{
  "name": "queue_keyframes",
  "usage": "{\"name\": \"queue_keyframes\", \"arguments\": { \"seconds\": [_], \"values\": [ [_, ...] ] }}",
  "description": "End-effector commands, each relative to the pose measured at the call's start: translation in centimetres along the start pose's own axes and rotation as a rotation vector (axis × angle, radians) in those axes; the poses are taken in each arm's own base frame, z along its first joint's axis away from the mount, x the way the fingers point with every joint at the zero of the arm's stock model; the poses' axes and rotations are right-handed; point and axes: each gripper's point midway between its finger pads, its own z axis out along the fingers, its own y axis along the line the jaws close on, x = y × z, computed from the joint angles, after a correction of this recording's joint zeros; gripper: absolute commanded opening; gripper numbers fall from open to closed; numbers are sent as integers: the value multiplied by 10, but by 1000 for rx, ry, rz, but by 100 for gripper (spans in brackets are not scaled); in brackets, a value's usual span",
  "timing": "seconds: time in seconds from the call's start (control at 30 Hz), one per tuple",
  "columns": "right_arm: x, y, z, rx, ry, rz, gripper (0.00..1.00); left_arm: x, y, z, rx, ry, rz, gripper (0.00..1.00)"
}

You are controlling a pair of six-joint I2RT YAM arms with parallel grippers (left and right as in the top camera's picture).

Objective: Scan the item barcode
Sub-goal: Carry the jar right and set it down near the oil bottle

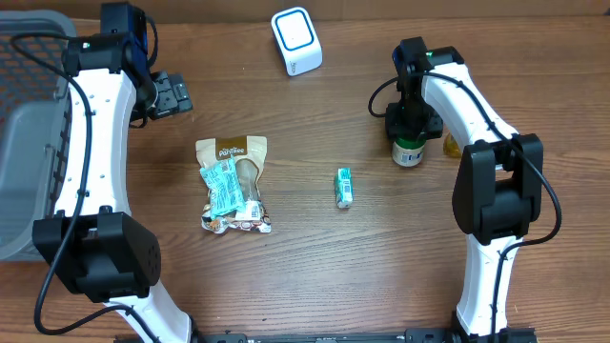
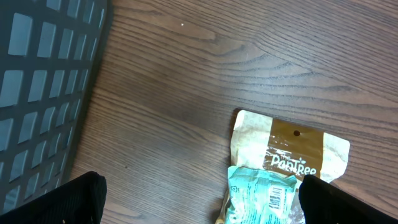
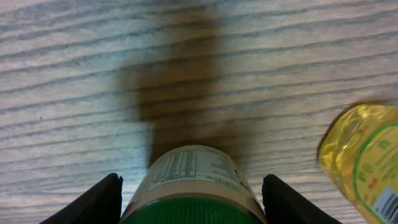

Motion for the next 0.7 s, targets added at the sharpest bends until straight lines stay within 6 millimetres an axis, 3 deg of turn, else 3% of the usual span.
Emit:
{"name": "queue_keyframes", "arguments": {
  "seconds": [0.0,0.07,0.13,0.23,0.3,0.4,0.47,0.57,0.67],
  "values": [
    [-4,-9,0,32,-24,11,34,-4,-4,-7,10,-23,16,100],
    [-7,-10,0,30,-32,15,35,-4,-4,-7,10,-23,16,100],
    [-10,-11,0,28,-43,18,50,-4,-4,-7,10,-23,16,100],
    [-12,-11,0,26,-52,21,65,-4,-4,-7,10,-23,16,99],
    [-15,-11,0,24,-64,18,69,-4,-4,-7,10,-23,16,100],
    [-25,-17,-2,65,-110,23,86,-4,-4,-7,10,-23,16,99],
    [-28,-23,-6,97,-124,26,92,-4,-4,-7,10,-23,16,100],
    [-40,-24,-28,93,-175,34,96,-4,-4,-7,10,-23,16,99],
    [-64,-22,-80,67,-299,49,100,-4,-4,-7,10,-23,16,100]
  ]
}}
